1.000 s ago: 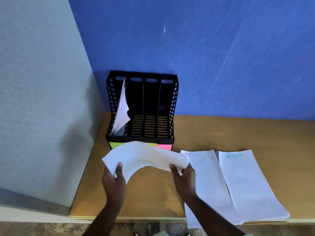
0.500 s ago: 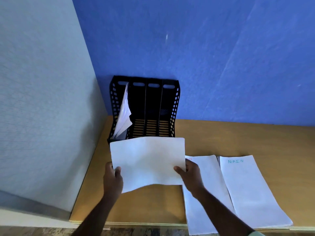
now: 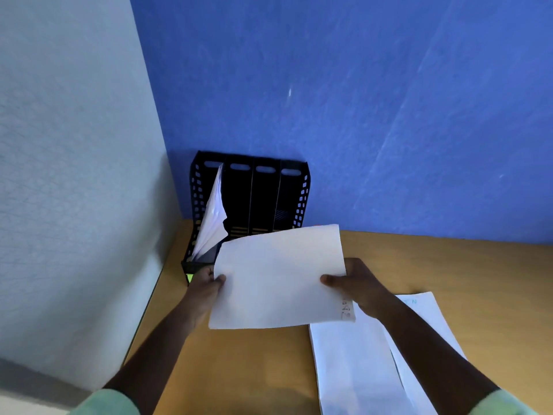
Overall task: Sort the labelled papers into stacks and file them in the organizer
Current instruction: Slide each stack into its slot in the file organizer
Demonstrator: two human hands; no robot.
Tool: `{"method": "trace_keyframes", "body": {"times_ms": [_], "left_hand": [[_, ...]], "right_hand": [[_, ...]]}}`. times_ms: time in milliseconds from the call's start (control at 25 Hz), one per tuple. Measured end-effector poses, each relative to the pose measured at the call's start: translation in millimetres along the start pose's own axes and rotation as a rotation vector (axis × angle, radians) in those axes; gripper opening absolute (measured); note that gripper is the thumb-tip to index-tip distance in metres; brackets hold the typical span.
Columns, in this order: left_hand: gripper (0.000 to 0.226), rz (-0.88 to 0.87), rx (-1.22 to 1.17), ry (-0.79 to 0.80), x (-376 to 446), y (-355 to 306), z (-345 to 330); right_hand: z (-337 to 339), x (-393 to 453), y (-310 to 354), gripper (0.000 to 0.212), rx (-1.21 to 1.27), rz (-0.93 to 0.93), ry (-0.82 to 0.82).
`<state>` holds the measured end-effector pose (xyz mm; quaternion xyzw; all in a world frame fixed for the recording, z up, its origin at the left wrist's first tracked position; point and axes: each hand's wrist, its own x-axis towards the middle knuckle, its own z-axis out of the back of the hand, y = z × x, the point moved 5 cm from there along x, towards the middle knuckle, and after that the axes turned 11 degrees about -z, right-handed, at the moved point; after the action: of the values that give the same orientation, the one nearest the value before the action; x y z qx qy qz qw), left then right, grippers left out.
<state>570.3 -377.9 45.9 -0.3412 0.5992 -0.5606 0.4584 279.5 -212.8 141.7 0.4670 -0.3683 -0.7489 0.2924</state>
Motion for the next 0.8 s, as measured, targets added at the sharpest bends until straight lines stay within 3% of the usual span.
{"method": "trace_keyframes", "body": {"times_ms": [160,400,560,800], "left_hand": [[0.015,0.115,0.056,-0.042,17.5,-6.4,-2.1],[0.027,0.384,-0.265,0.039,21.2,-15.2,-15.5],[0.015,0.458,-0.541,0.093,23.6,-16.3,-25.4],[0.009,0.485,-0.59,-0.067,49.1,-8.6,-27.5]], "right_hand": [[14.8,-11.0,48.7,0.013,-0.102,0.045,-0.136],[19.8,-4.2,123.4,0.024,-0.183,0.013,-0.262],[23.3,4.0,162.0,0.024,-0.285,0.009,-0.357],[-9.1,14.6,211.4,0.023,-0.459,0.056,-0.403]]}}
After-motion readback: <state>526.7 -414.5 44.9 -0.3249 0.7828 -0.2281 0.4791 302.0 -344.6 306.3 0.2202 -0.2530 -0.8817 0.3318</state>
